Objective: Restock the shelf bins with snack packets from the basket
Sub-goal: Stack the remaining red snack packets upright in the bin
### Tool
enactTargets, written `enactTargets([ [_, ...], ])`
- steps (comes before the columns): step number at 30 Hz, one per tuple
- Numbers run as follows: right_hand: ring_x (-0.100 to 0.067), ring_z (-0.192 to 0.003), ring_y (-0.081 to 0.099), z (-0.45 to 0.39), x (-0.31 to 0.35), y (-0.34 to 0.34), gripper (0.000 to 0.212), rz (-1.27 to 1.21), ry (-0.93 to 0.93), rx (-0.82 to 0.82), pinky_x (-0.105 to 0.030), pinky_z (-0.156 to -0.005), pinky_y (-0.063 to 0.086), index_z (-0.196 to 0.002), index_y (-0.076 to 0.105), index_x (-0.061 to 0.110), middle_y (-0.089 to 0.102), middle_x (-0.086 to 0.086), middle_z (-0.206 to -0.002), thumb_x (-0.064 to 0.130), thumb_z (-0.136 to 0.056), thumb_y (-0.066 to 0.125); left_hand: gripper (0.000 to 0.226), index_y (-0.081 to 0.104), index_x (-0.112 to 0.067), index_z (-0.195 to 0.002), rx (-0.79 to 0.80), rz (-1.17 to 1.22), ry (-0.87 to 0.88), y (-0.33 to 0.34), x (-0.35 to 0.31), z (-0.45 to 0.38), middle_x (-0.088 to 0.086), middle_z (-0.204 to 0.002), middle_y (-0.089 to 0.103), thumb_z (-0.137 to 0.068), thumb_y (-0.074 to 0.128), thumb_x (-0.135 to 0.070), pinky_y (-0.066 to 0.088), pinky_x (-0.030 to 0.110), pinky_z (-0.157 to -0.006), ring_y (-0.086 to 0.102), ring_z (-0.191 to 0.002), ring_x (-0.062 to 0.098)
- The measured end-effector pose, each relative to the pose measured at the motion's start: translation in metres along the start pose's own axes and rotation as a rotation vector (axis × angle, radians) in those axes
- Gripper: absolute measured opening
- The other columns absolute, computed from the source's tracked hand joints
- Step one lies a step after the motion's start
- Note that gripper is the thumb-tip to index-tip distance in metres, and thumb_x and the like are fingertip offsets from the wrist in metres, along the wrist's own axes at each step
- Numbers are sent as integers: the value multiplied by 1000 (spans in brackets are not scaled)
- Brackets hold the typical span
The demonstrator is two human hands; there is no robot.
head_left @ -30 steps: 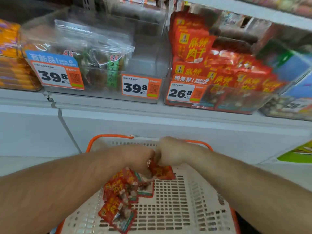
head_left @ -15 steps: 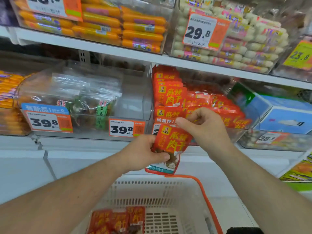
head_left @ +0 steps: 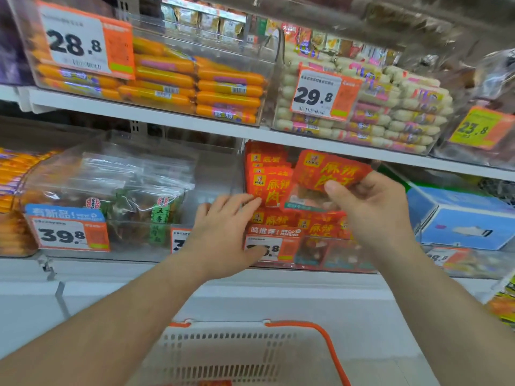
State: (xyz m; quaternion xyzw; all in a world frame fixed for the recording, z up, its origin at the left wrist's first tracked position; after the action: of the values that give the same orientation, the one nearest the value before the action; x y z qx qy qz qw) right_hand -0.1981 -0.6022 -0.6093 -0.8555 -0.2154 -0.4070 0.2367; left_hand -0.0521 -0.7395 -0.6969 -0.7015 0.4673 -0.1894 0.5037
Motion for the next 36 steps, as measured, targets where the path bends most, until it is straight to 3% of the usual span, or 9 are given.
enactTargets([
  [2,-17,-75,69,-5,5,-2,23,42,-25,-7,-29,-73,57,-73,69,33,72,19,-70,14,-85,74,84,31,-25,-151,-31,-74,57,7,-4,3,-9,-153,34,-79,66,-53,24,44,-108,32,-139,17],
  [5,-28,-83,69,-9,3,-1,25,76,-20,3,-42,-79,58,-70,70,38,73,13,-75,18,-85,76,76,59,-16,-130,-155,-103,81,10,-7,8,0,-131,61,-59,79,-35,45,46,-90,59,-115,22],
  [9,-29,-81,69,-10,-3,0,18,111,-16,-7,-48,-80,57,-74,70,35,74,6,-76,22,-84,76,68,60,-17,-127,-250,15,89,5,-4,9,-3,-126,62,-59,63,-24,43,44,-87,52,-111,20],
  [12,-24,-81,71,-9,-10,4,15,105,3,1,-47,-81,58,-78,71,35,75,10,-78,23,-85,75,73,58,-16,-129,-266,0,104,8,-4,11,-2,-129,61,-57,70,-16,43,45,-88,48,-113,19],
  [16,-20,-81,71,-7,-18,8,17,81,30,9,-48,-82,58,-78,72,38,75,13,-81,23,-86,74,75,58,-15,-129,-265,10,94,14,-5,16,0,-133,60,-54,61,-19,45,44,-86,47,-113,17],
  [24,-22,-81,69,-10,-23,7,18,137,16,1,-49,-77,58,-77,71,45,74,7,-79,29,-85,74,71,51,-23,-122,-261,79,94,22,-6,20,-5,-127,52,-52,55,-18,35,36,-85,43,-111,18],
  [29,-13,-79,68,-11,-26,13,17,227,8,56,-44,-77,59,-77,68,42,73,11,-79,28,-85,73,69,50,-25,-119,-274,94,84,21,-5,16,-8,-123,50,-50,57,-18,24,29,-83,43,-108,17],
  [36,-6,-70,63,-9,-29,35,18,297,26,133,-23,-65,48,-74,65,37,70,10,-75,27,-86,73,66,55,-22,-116,-273,106,84,19,-5,14,-6,-119,54,-50,58,-18,18,26,-81,41,-107,16],
])
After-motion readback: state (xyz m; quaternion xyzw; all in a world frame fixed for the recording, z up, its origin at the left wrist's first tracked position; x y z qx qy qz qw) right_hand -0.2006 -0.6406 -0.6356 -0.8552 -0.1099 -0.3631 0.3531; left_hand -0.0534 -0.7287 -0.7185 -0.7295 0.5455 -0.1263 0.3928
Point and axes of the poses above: each hand's wrist, its own z-axis away from the middle knuckle, its own y-axis out of the palm, x = y × z, the point moved 10 cm from there along -z, towards the middle knuckle
